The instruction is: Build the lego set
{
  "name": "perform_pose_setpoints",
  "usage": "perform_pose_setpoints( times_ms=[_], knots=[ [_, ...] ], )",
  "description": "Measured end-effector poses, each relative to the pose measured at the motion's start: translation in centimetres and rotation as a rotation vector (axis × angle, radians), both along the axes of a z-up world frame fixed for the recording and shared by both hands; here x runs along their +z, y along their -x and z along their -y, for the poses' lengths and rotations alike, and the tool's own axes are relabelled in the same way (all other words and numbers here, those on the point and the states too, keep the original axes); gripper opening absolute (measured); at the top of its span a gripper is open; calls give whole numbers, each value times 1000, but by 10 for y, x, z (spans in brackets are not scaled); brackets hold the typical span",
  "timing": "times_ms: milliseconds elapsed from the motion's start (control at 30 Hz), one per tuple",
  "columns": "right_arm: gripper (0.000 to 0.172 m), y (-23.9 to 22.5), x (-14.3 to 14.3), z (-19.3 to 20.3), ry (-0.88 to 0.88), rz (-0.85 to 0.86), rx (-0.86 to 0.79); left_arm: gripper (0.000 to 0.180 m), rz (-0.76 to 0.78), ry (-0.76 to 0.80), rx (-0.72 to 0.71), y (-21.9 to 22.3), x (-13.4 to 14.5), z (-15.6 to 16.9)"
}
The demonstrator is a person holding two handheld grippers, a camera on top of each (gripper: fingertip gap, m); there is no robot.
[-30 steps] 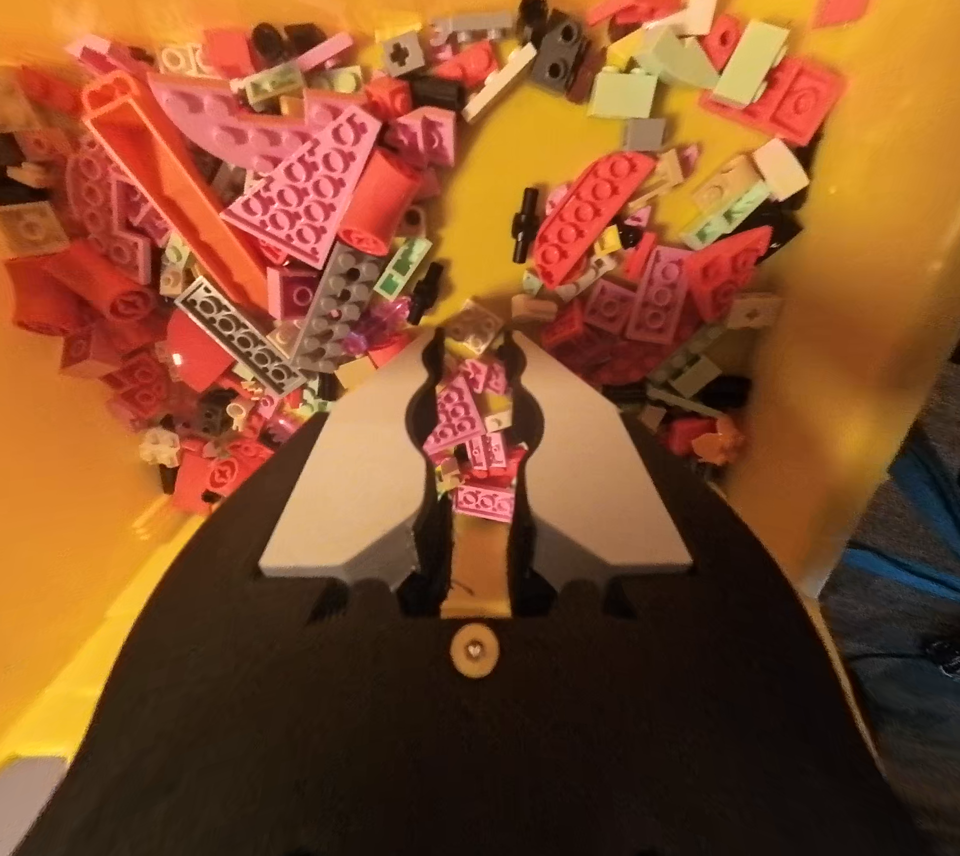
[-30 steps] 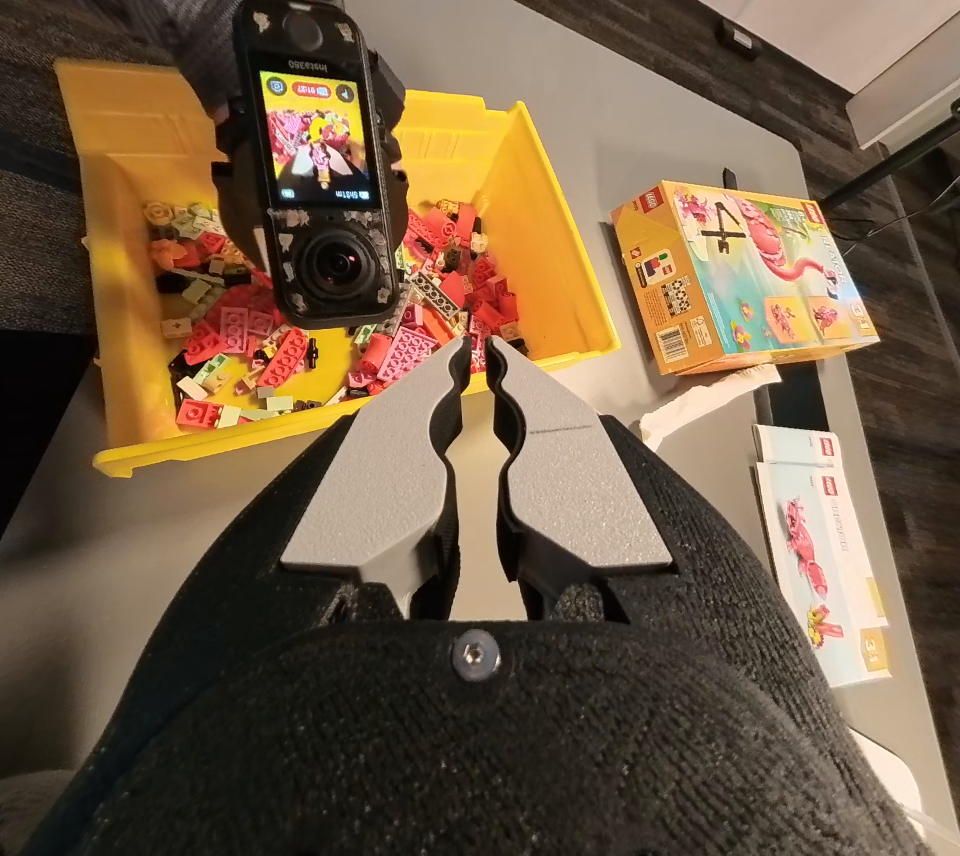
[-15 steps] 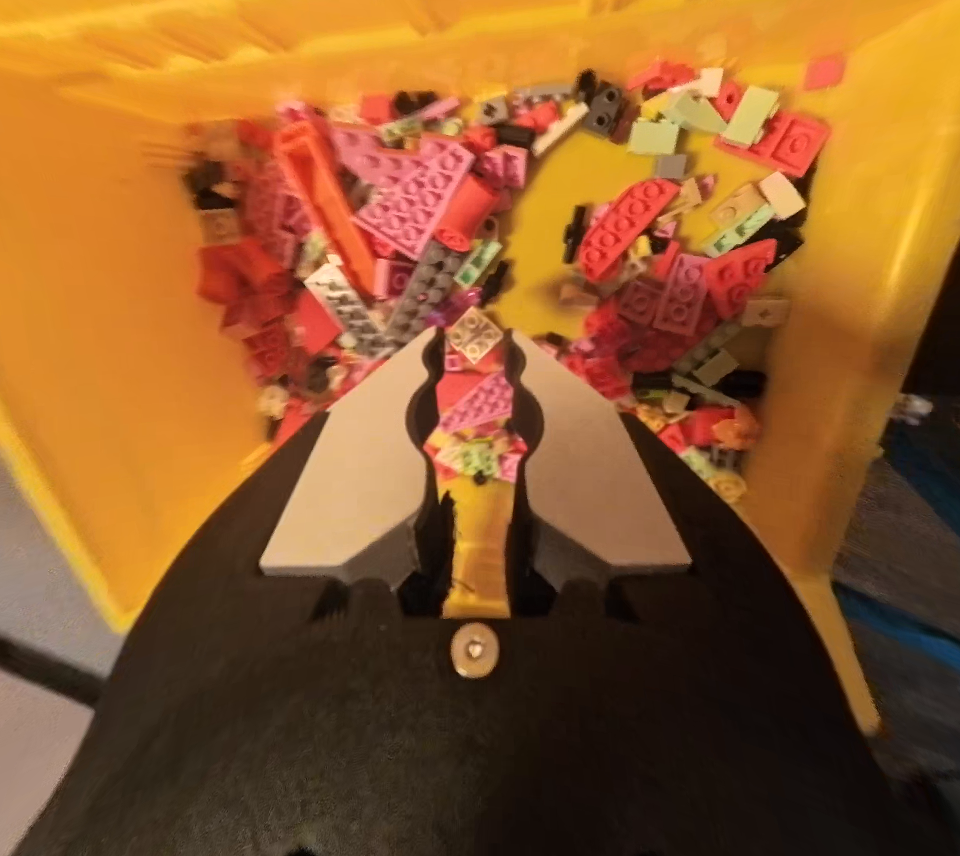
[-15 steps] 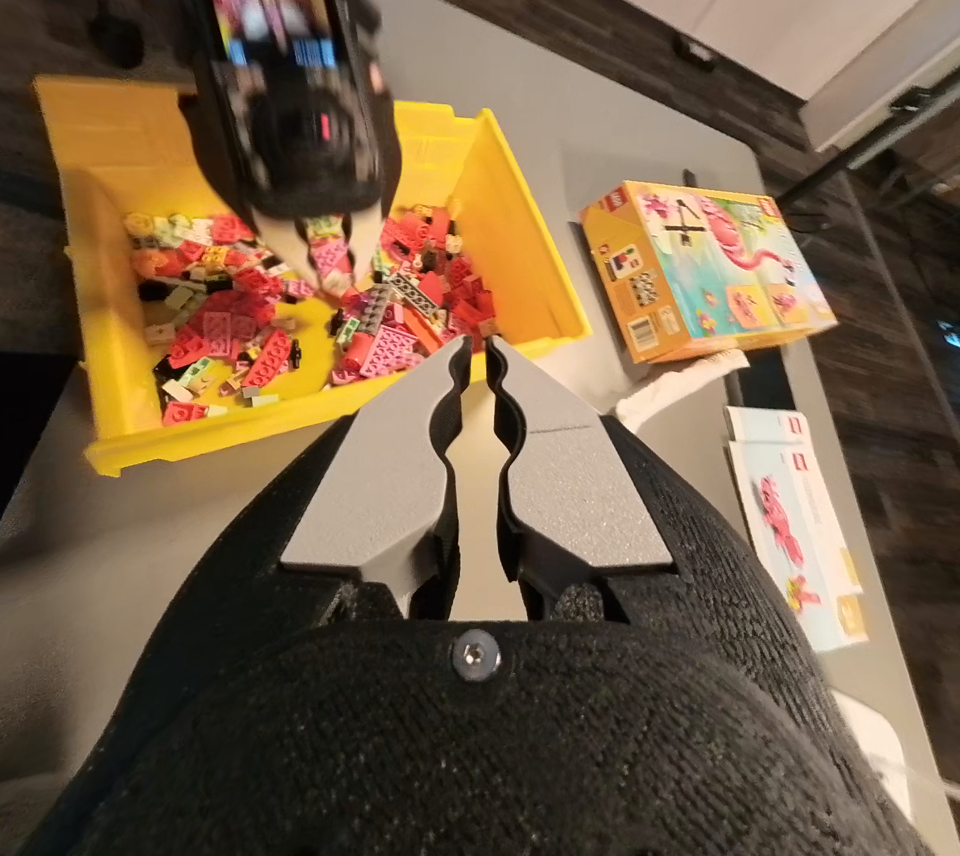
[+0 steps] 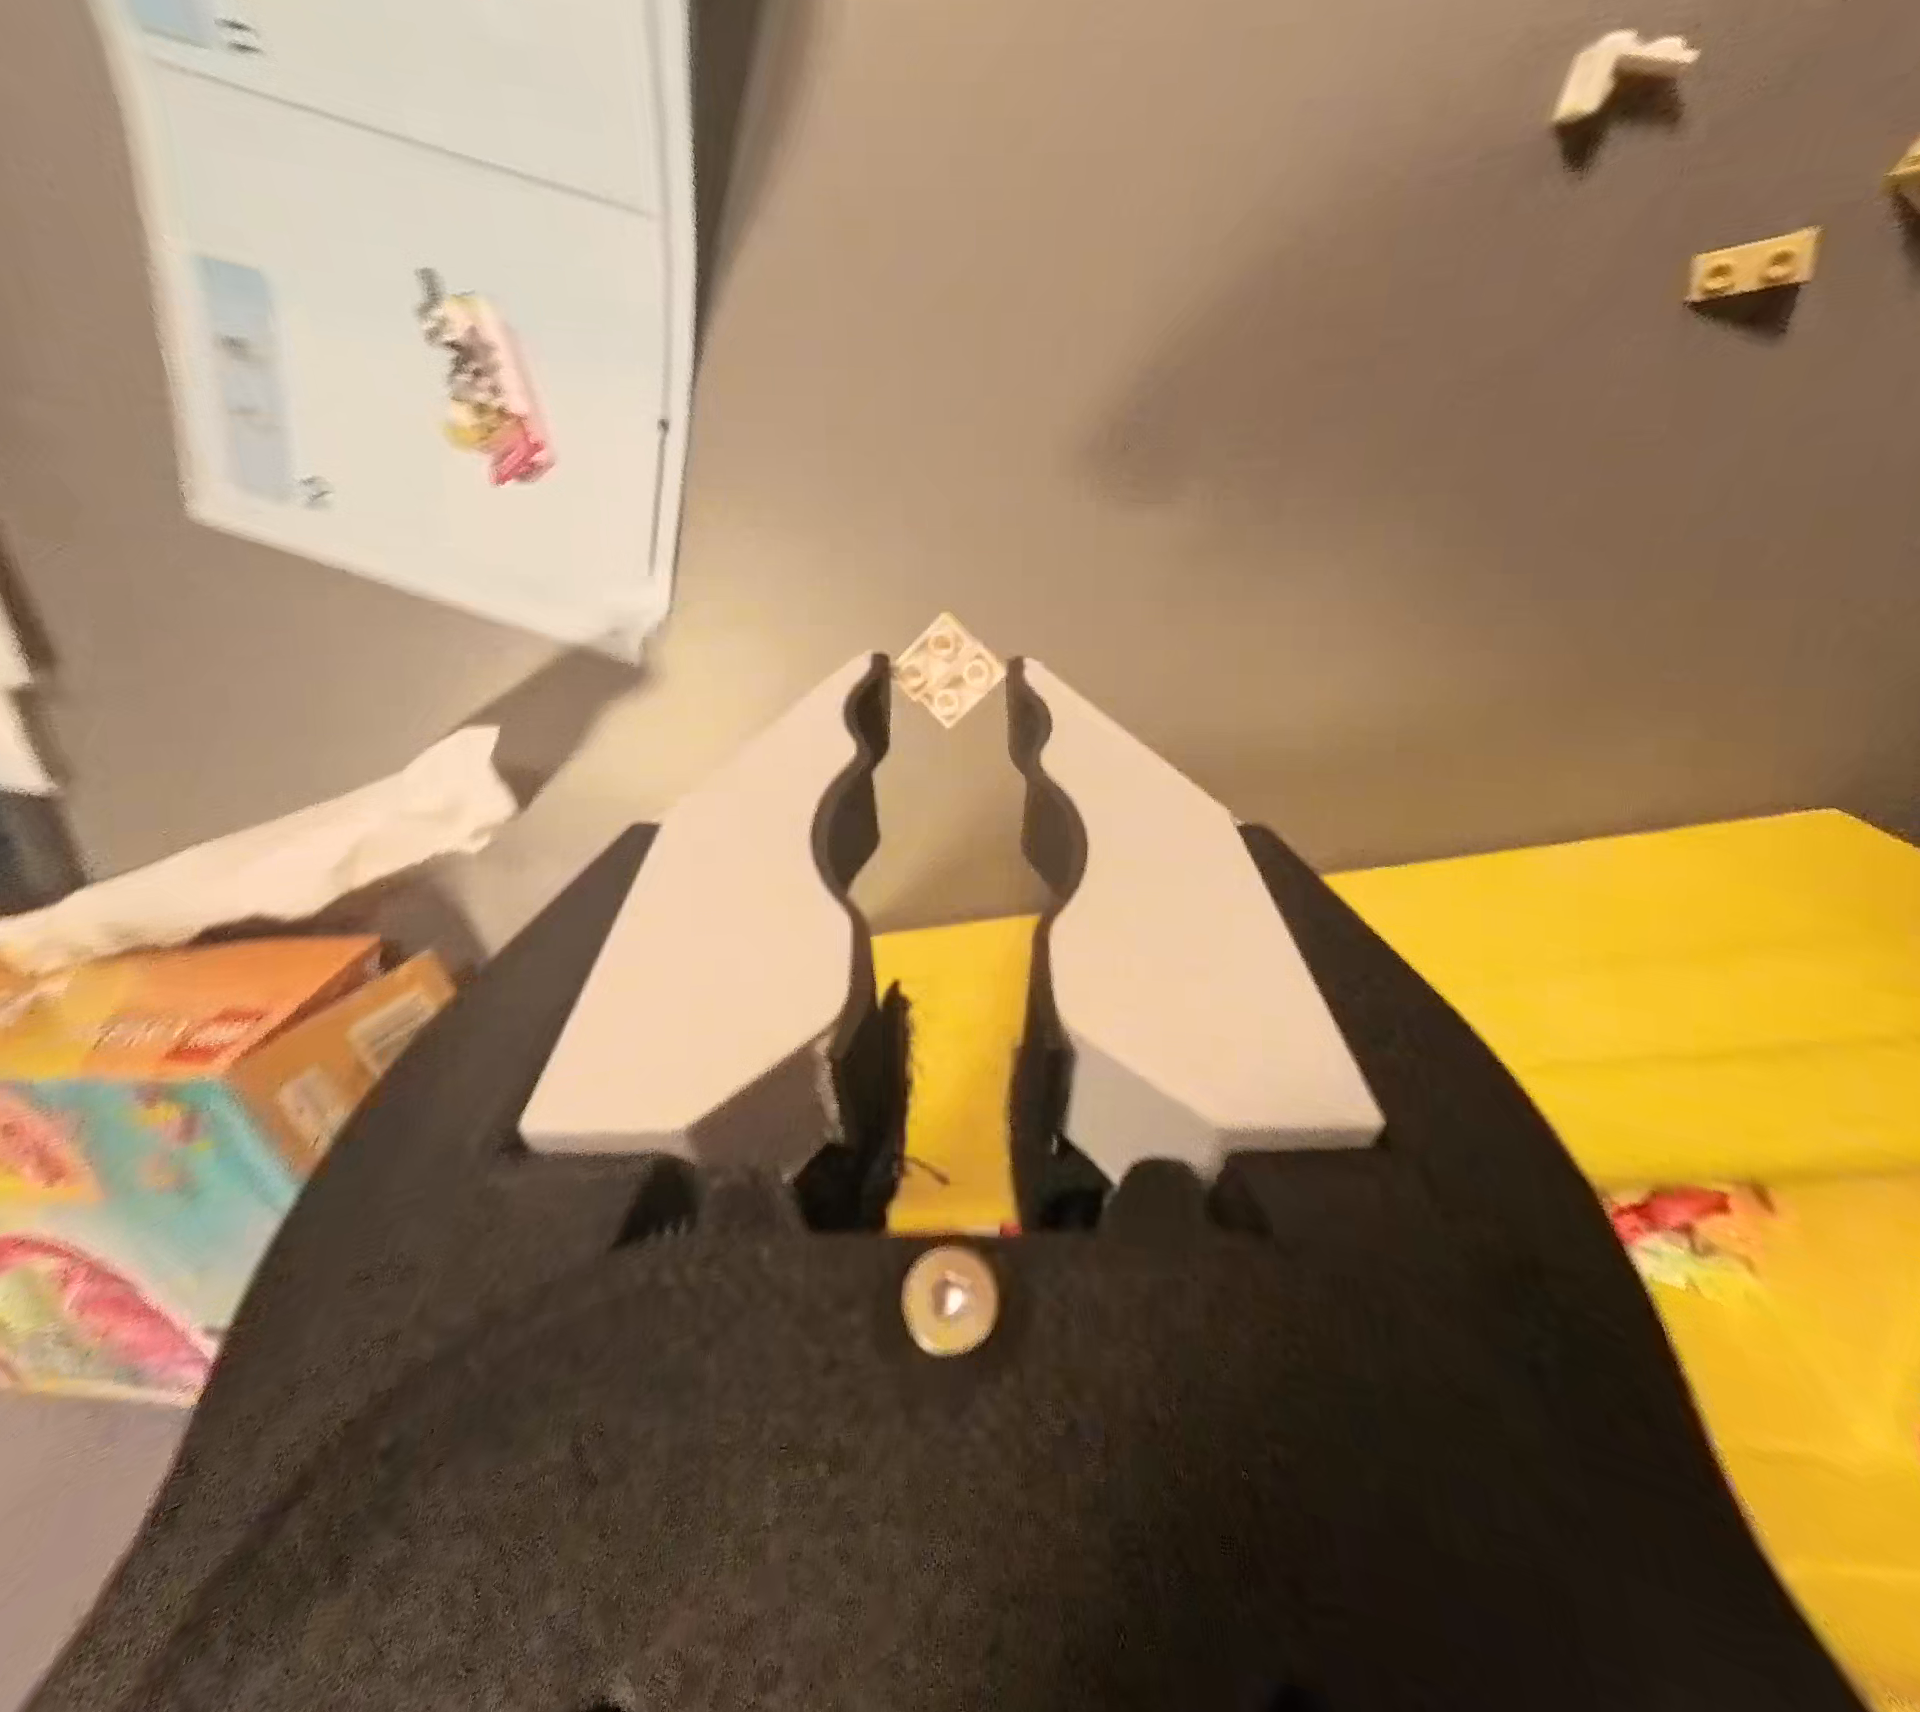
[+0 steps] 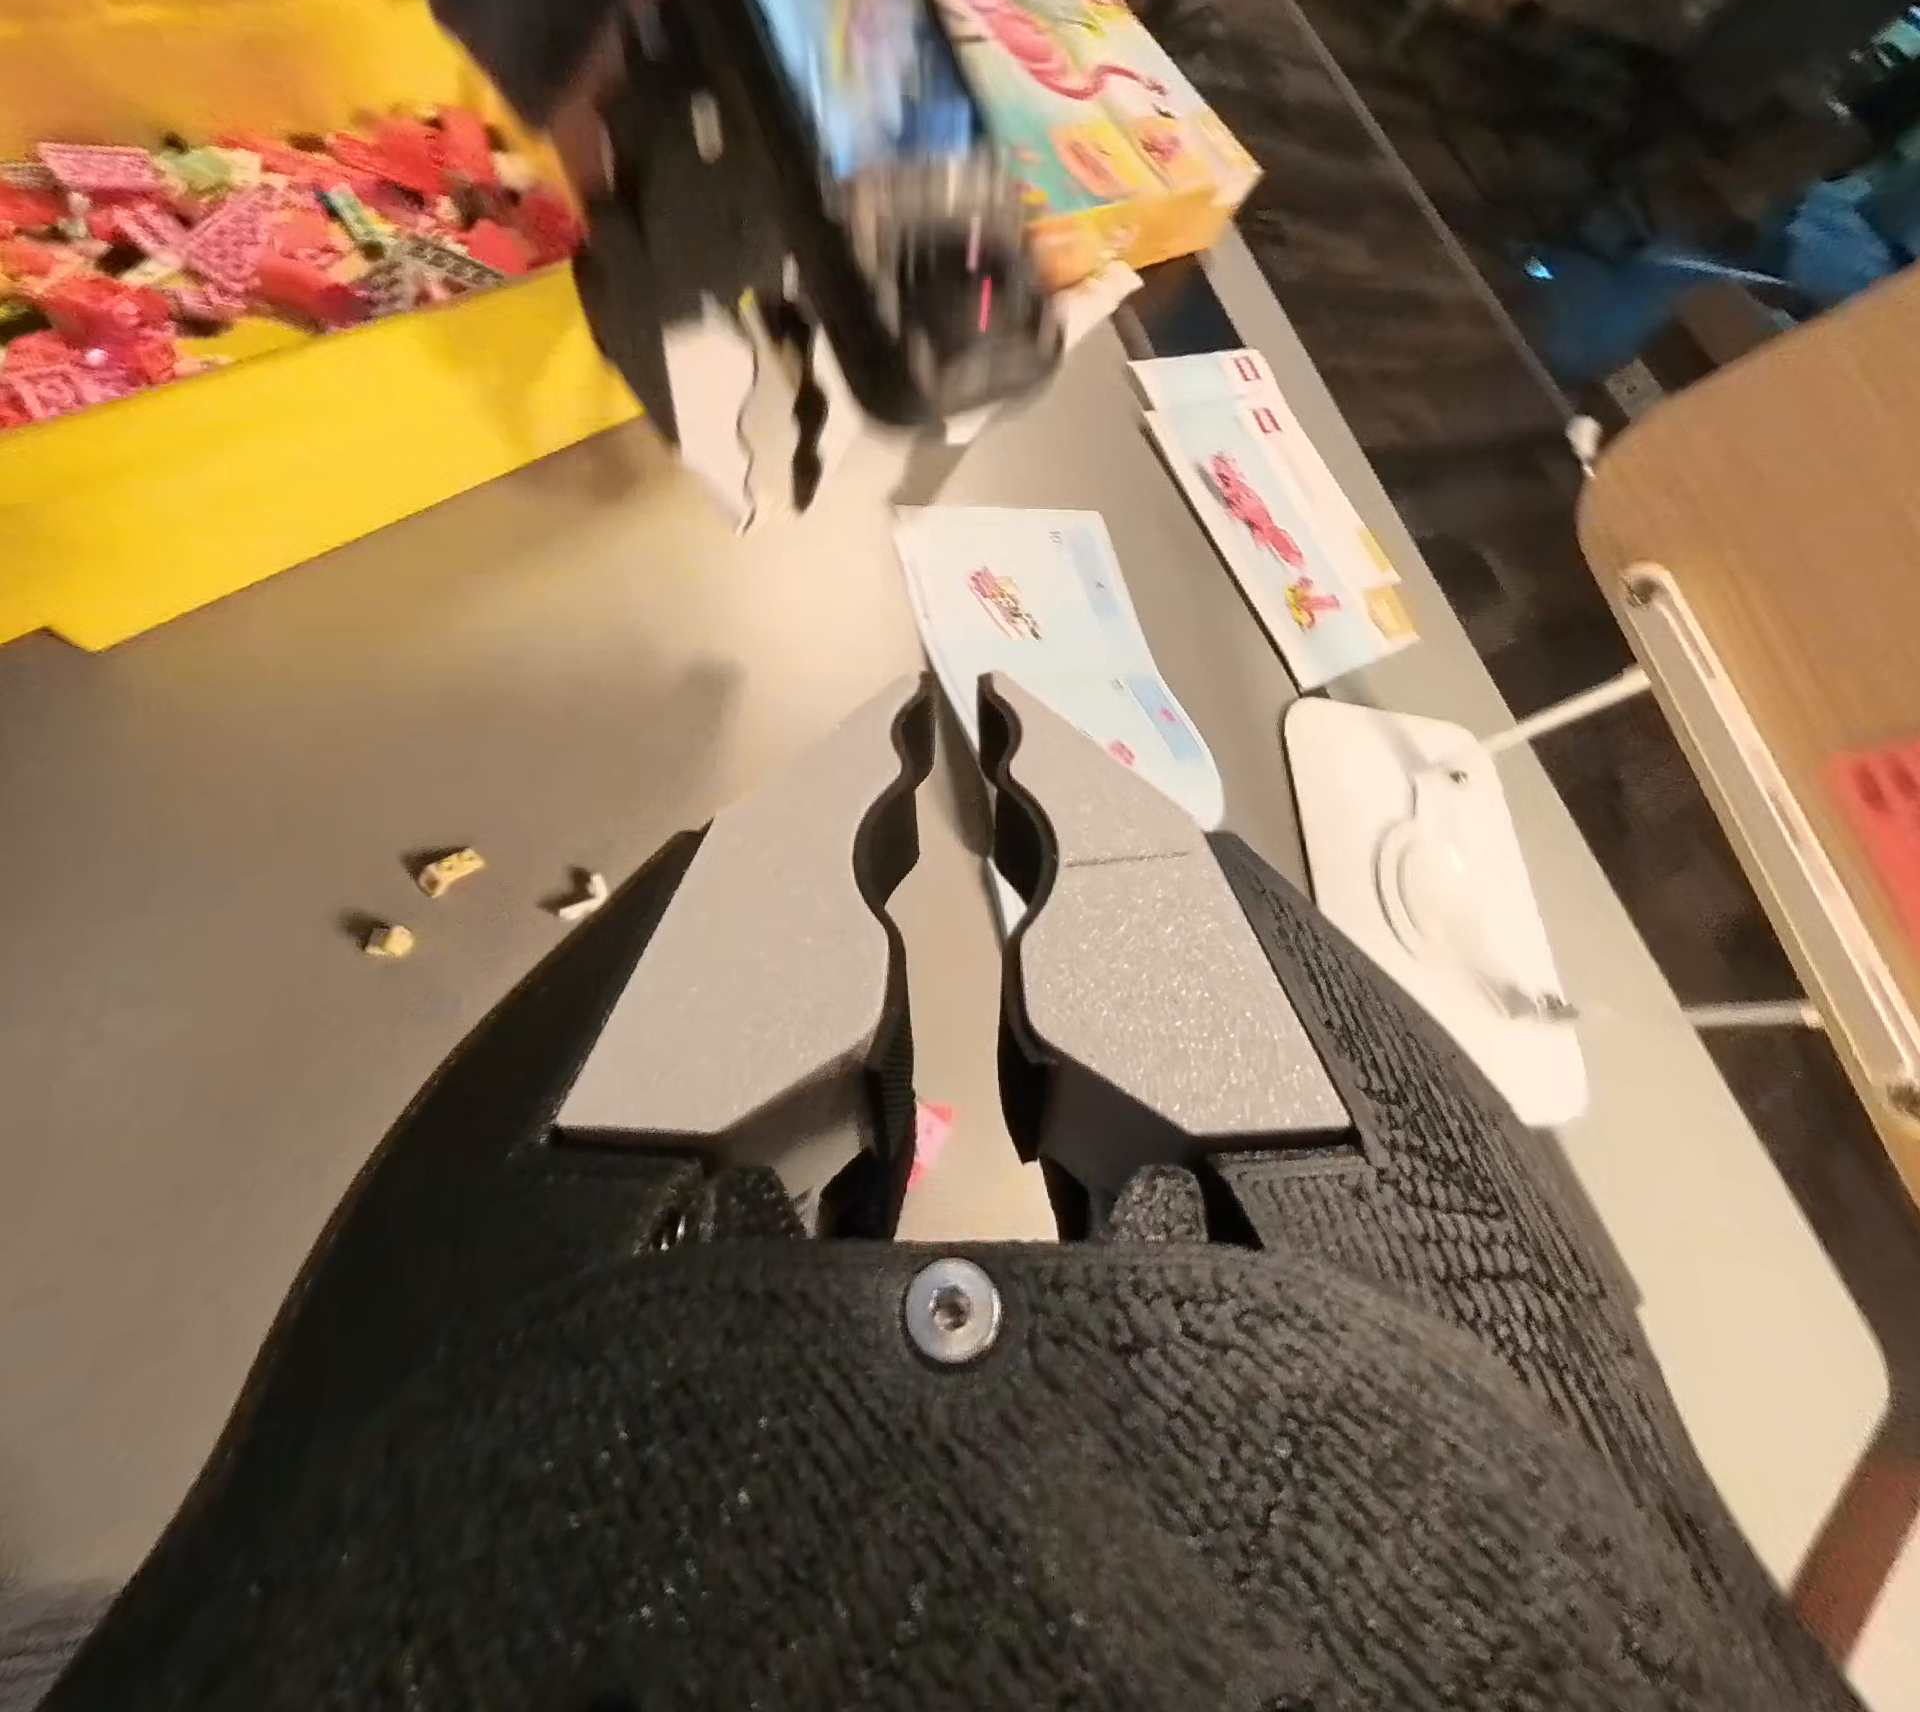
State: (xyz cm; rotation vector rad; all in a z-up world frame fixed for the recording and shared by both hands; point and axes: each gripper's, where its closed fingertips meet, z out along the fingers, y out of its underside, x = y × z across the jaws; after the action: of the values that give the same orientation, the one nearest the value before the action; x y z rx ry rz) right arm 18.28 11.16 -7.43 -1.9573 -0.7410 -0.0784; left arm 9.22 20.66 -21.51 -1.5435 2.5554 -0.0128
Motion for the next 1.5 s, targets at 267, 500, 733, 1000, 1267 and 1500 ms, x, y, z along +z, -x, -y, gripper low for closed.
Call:
perform_pose_setpoints(
  times_ms=[267, 500, 733, 1000, 1267, 1500],
  knots=[
    [5, 9, -3, -5, 5, -14, 53, 22, -273, -40, -53, 11, -45, 9],
    [5, 18, 6, 0, -30, 8, 81, 62, -68, -17, 72, 21, -13, 18],
    [5, 25, 10, -8, -47, 15, 83, 44, 306, 29, 350, 119, 64, 38],
    [5, 42, 6, -21, -33, 72, 109, 23, 54, 117, 436, 206, -23, 78],
    [5, 58, -1, -29, -9, 100, 146, 30, 153, 97, 467, 191, -35, 67],
    [5, 67, -2, -29, -9, 110, 176, 11, 41, 129, 477, 202, -45, 68]
  ],
)
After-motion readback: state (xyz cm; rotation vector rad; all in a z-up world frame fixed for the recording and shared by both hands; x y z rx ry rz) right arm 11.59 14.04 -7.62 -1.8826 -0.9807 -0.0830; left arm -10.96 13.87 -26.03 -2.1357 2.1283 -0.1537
